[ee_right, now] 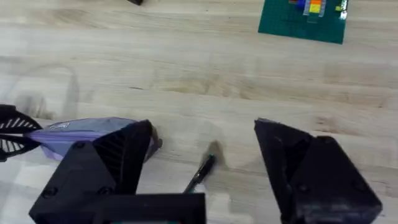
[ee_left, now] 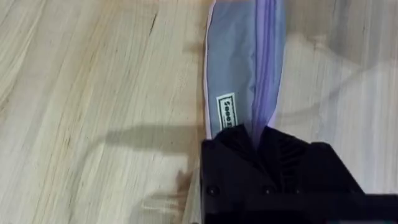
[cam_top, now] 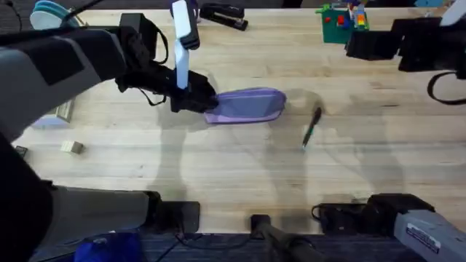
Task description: Unzip the bag, pick up the pens from the table one at a time and place them inside, then zip the bag closed.
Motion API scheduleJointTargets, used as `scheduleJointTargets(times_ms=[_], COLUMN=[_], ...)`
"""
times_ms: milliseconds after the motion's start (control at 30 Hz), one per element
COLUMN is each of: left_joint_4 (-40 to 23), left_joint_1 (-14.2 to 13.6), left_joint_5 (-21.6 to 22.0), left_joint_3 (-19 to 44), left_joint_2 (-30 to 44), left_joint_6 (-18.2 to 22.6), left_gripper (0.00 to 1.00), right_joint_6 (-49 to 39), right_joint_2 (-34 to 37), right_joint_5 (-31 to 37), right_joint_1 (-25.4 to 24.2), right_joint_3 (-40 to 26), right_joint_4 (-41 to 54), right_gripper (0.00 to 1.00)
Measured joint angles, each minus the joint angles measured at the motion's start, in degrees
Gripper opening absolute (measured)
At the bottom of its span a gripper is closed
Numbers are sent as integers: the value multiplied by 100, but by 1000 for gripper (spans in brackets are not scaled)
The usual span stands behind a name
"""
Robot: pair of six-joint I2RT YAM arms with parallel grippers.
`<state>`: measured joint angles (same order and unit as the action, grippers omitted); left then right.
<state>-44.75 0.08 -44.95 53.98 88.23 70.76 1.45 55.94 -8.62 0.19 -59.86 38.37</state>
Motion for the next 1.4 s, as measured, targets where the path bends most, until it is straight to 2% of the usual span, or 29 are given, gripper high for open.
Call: scheduleJointTargets(times_ms=[167,400,600,700,833,933,1400], left_joint_4=[0,21,31,42,44,42,44], left_joint_1=[0,0,0,0,0,0,0], left_joint_5=[0,0,0,1,7,9,11], left_joint_3=[-2,0,0,0,-1,0,-2], left_joint_2=[2,2,2,2,2,2,2], left_joint_6=[-2,-1,0,0,0,0,0], left_gripper=[40,40,41,41,41,41,41], right_joint_6=[-267,-1448,-2803,-3168,-3401,-3517,-3585], right_joint_2=[1,7,220,430,724,970,1029], right_joint_5=[0,-35,-652,-894,-831,-331,-39], right_joint_1=[0,-2,-11,-11,-11,-11,-11], right_joint_3=[0,0,-2,-2,-2,-2,-2], right_joint_4=[126,703,1274,1357,1337,1405,1267], right_gripper=[996,995,995,995,995,995,996])
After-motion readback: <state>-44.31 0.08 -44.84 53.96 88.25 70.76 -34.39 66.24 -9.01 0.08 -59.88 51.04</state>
